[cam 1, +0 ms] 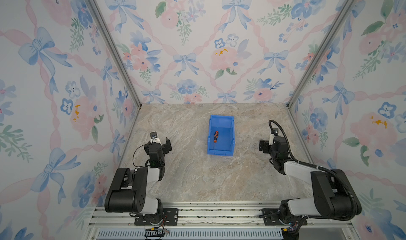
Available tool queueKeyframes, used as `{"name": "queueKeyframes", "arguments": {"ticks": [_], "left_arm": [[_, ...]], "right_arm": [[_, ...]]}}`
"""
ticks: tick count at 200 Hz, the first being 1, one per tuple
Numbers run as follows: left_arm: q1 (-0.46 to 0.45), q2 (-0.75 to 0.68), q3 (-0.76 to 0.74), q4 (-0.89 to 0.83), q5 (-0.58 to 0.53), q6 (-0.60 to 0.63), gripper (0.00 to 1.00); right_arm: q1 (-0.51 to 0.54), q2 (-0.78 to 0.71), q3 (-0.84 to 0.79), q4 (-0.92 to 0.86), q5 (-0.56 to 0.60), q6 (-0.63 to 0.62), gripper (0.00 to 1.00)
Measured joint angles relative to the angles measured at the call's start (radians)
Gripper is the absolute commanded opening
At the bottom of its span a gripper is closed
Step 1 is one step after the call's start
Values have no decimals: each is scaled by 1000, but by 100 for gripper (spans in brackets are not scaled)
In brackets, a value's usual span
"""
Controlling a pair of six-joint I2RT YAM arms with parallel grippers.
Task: Put the screwdriver in the bin
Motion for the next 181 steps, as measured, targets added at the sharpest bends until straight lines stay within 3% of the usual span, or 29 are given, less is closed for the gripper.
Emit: {"name": "queueKeyframes", "arguments": {"ticks": [106,181], "left_arm": [[-1,37,-28,140,87,35,98],[-28,86,-47,209,101,73,97]], "right_arm": [[-32,98,33,112,-52,-3,97],[-55,122,-60,292,-77,12,97]]}}
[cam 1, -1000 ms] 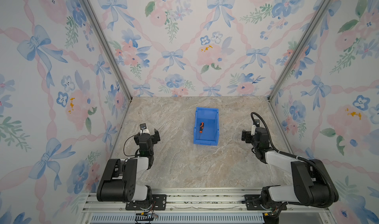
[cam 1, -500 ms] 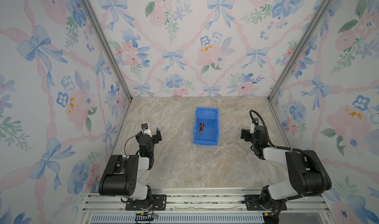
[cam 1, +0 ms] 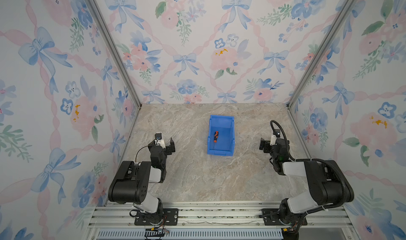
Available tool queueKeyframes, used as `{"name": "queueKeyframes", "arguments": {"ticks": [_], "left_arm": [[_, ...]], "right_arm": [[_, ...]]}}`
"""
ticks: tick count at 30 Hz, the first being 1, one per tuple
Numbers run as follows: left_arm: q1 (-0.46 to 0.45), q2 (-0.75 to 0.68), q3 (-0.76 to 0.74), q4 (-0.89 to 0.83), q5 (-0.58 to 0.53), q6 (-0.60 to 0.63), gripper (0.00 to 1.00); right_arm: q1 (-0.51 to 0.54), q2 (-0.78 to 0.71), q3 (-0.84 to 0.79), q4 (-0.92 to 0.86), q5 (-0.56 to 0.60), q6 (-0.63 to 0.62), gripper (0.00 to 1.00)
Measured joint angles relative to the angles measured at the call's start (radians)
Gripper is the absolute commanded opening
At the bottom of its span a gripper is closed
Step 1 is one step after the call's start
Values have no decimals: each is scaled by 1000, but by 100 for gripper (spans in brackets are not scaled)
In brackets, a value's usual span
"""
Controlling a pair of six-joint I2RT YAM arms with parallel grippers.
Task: Put the screwdriver in the bin
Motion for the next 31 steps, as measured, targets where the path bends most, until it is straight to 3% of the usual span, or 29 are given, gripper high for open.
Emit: {"name": "queueKeyframes", "arguments": {"ticks": [31], "left_arm": [[-7,6,-3,31,4,22,98]], "right_arm": [[1,0,0,29,0,0,97]]}}
